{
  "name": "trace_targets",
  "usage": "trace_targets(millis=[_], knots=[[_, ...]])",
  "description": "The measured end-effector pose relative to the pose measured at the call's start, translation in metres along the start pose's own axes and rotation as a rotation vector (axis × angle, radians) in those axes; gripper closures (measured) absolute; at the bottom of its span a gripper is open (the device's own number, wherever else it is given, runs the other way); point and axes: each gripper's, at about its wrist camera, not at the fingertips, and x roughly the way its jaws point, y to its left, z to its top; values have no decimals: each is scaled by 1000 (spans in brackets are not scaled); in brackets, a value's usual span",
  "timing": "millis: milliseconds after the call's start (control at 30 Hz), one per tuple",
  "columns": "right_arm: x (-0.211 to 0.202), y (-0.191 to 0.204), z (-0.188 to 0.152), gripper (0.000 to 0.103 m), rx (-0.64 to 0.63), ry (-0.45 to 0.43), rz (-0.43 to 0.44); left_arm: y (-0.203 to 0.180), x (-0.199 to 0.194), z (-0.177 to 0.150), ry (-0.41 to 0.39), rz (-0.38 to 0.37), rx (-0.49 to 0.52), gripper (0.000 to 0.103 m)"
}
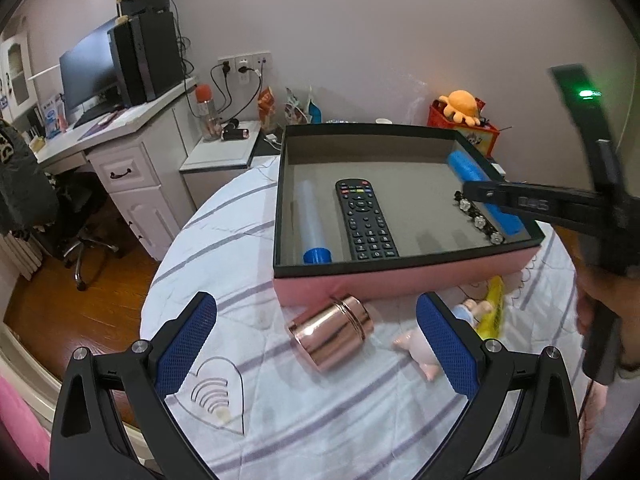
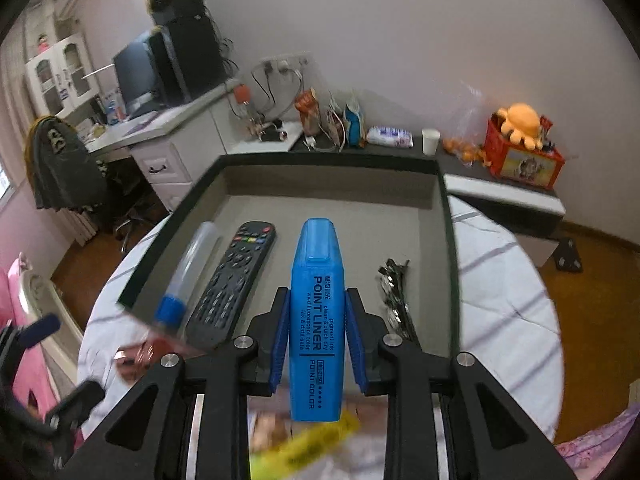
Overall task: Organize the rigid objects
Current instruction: 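Carry the highlighter with the right gripper into the pink box and release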
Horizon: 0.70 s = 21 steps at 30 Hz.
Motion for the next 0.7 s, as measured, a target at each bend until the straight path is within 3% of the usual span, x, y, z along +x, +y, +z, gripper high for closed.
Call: trace_targets(millis=[233,600,700], knots=[[48,-10,0,76,60,102,-36,1,20,5,25,-15,6,2],[58,-9,-12,75,62,163,-113,8,28,1,56,-1,-32,2],[49,-8,-12,59,68,150,-102,8,21,-1,47,2,-36,2]])
